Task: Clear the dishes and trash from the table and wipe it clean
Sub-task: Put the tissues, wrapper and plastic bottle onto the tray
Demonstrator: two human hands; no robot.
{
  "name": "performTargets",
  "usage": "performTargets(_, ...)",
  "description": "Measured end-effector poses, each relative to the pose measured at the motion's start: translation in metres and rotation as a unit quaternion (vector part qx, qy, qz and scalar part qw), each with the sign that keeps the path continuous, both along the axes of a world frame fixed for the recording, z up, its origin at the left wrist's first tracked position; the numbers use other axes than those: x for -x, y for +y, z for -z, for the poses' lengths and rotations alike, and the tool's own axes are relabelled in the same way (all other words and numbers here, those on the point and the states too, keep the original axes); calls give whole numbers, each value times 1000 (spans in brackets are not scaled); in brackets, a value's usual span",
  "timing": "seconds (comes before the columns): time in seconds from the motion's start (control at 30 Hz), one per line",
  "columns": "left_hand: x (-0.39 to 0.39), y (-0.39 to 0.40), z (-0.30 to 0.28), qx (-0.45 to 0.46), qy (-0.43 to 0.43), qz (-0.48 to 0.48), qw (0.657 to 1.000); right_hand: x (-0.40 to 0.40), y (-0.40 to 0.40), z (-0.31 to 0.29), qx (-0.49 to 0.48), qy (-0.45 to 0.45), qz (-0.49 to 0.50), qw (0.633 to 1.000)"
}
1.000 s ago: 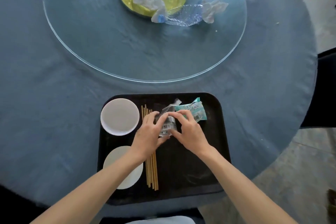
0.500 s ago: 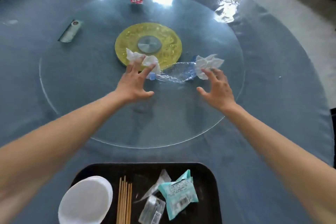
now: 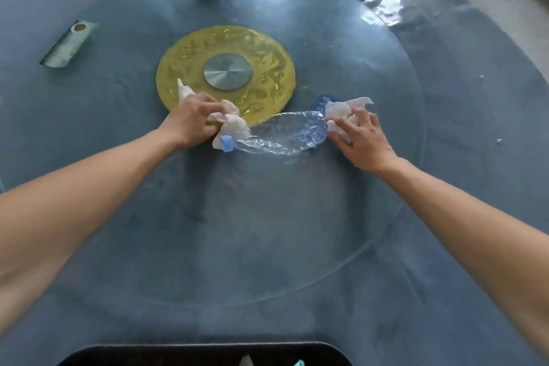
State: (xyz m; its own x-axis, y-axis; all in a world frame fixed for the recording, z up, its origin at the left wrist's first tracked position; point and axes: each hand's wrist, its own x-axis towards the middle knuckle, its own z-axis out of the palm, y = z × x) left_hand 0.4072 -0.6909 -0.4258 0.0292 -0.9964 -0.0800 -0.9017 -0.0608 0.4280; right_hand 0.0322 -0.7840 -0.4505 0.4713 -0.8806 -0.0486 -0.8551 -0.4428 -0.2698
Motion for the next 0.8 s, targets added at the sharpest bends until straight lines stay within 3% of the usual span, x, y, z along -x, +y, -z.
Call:
performTargets(0.17,-2,29,-6,12,-3,-49,999,2,21,2,33,-99,56,993)
performTargets(0.3,0,72,-26,76,64,-120,988,1,58,-22,26,-150,124,981)
performTargets(0.4,12,118,-45,87,106,-169,976,-3,111,-46,12,-185,115,976)
performTargets(0.5,32,171,-59,98,141,-152,973,-9,175,-66,-14,-213,83,973)
performTargets(0.67,73,257,-84,79,224,-139,962,-22,278,-93,-25,-244,123,962)
performTargets(0.8,108,334,-90,87,242,-48,965,-14,371,-97,-24,-238,112,964)
